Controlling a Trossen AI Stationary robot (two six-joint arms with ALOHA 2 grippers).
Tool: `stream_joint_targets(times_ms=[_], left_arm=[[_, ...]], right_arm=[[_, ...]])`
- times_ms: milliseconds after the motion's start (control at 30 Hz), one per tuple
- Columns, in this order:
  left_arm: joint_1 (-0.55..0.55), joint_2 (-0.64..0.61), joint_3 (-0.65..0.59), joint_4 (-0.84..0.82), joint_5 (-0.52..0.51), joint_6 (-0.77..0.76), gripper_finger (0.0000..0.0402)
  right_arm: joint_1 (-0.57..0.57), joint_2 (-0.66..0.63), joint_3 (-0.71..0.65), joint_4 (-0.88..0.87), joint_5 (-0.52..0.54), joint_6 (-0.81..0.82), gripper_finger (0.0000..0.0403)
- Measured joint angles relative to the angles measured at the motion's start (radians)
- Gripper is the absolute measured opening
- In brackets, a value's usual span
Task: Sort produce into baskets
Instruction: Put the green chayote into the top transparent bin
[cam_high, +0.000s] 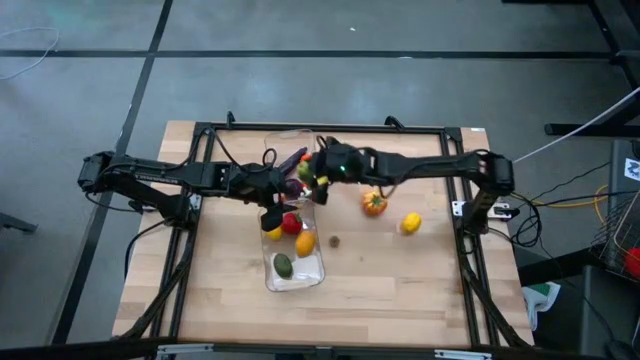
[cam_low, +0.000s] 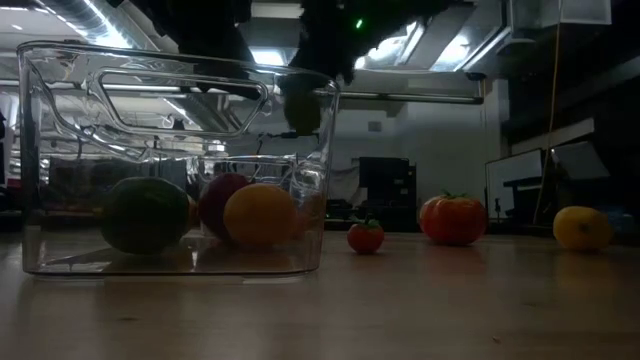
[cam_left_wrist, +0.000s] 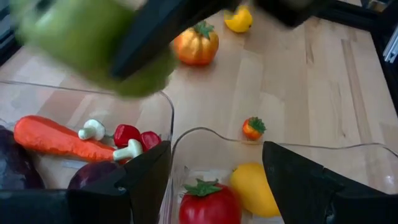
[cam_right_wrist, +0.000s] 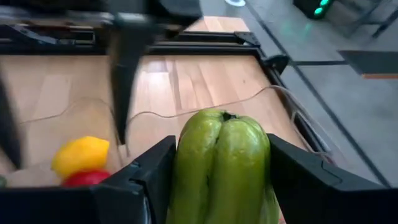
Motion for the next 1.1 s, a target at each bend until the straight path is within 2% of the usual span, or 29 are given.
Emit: stream_joint_targets(times_ms=[133,267,667,1100], left_arm=[[0.000,0.000,0.000,-0.004,0.000,0.000,0.0250],[0.000,0.000,0.000,-0.005,0.000,0.000,0.0250],[0.000,0.000,0.000,-0.005,0.000,0.001,0.0250],[0.000,0.000,0.000,-0.006,0.000,0.001,0.0250]], right_arm=[[-0.059,0.075,-0.001,0.077,-0.086,-0.003,0.0221],[-0.100,0.134,-0.001,0.137,-0.106,-0.003,0.0221],[-0.139,0.263,-0.001,0.200,-0.108,-0.002,0.0221],[-0.137,0.275,-0.001,0.208,-0.072,0.008,0.0221]])
